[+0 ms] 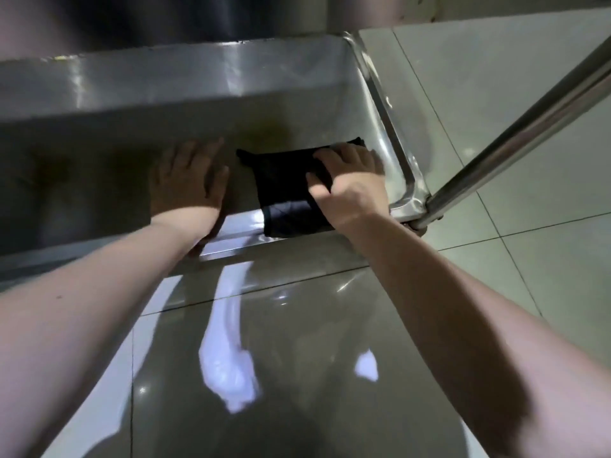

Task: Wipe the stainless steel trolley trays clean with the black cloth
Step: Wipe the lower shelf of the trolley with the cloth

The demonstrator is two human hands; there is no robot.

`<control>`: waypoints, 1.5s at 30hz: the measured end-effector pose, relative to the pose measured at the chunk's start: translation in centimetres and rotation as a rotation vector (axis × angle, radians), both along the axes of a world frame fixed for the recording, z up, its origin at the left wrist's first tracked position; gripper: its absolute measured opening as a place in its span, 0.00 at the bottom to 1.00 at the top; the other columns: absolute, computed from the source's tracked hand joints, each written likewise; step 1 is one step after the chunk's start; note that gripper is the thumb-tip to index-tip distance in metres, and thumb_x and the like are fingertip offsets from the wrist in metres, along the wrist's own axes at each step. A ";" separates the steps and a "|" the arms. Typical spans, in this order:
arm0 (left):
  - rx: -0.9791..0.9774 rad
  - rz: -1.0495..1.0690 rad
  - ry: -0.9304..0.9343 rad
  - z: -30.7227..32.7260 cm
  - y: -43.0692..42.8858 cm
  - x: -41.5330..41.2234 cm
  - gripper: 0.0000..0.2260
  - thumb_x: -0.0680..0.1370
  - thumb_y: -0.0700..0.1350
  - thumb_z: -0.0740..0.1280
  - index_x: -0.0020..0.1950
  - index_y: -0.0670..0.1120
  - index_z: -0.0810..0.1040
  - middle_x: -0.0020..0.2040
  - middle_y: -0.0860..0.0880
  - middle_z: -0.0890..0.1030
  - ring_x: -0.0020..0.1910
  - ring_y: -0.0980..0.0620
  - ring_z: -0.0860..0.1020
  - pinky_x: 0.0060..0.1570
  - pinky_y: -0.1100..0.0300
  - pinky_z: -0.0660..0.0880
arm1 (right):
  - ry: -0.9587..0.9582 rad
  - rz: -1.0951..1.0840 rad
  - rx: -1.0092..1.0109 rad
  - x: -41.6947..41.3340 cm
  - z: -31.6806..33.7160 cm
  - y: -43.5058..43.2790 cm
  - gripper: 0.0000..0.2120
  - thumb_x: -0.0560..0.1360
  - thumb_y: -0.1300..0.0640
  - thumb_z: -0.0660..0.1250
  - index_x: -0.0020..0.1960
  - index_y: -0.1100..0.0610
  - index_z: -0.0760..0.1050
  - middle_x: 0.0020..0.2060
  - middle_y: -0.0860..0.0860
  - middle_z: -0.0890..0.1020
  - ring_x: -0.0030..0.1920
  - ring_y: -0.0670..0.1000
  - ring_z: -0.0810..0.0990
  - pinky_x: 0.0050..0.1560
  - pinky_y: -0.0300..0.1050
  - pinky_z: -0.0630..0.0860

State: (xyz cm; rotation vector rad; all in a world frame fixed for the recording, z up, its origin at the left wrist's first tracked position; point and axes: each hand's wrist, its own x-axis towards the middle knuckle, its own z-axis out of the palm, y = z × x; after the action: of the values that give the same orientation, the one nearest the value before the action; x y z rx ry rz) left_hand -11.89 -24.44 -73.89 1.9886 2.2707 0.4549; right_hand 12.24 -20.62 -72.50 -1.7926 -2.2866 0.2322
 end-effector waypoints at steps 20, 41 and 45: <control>-0.199 0.107 0.180 -3.5 1.4 -5.9 0.24 0.82 0.59 0.50 0.79 0.62 0.53 0.81 0.53 0.48 0.79 0.43 0.45 0.70 0.29 0.42 | -0.223 0.061 -0.145 -12.4 -4.1 1.3 0.35 0.73 0.25 0.39 0.77 0.35 0.37 0.79 0.50 0.38 0.75 0.71 0.36 0.66 0.76 0.33; -0.192 0.105 0.179 -3.8 1.6 -5.8 0.26 0.80 0.63 0.46 0.78 0.64 0.47 0.81 0.54 0.49 0.79 0.45 0.45 0.72 0.32 0.41 | -0.211 0.150 -0.245 -15.0 -3.9 14.5 0.35 0.70 0.21 0.43 0.74 0.28 0.40 0.79 0.45 0.40 0.76 0.68 0.35 0.65 0.79 0.35; -0.201 0.112 0.158 -3.7 1.4 -5.8 0.26 0.80 0.63 0.45 0.79 0.64 0.45 0.81 0.54 0.47 0.79 0.45 0.44 0.72 0.32 0.40 | -0.220 0.160 -0.260 -14.7 -4.0 14.0 0.35 0.71 0.22 0.44 0.75 0.30 0.41 0.79 0.45 0.39 0.76 0.67 0.36 0.66 0.78 0.36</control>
State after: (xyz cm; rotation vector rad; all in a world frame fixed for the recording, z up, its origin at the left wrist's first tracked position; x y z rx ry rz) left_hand -17.71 -23.05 -77.64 1.8669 2.4197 0.0738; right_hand -2.49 -6.60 -76.51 -1.8345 -2.6666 0.3940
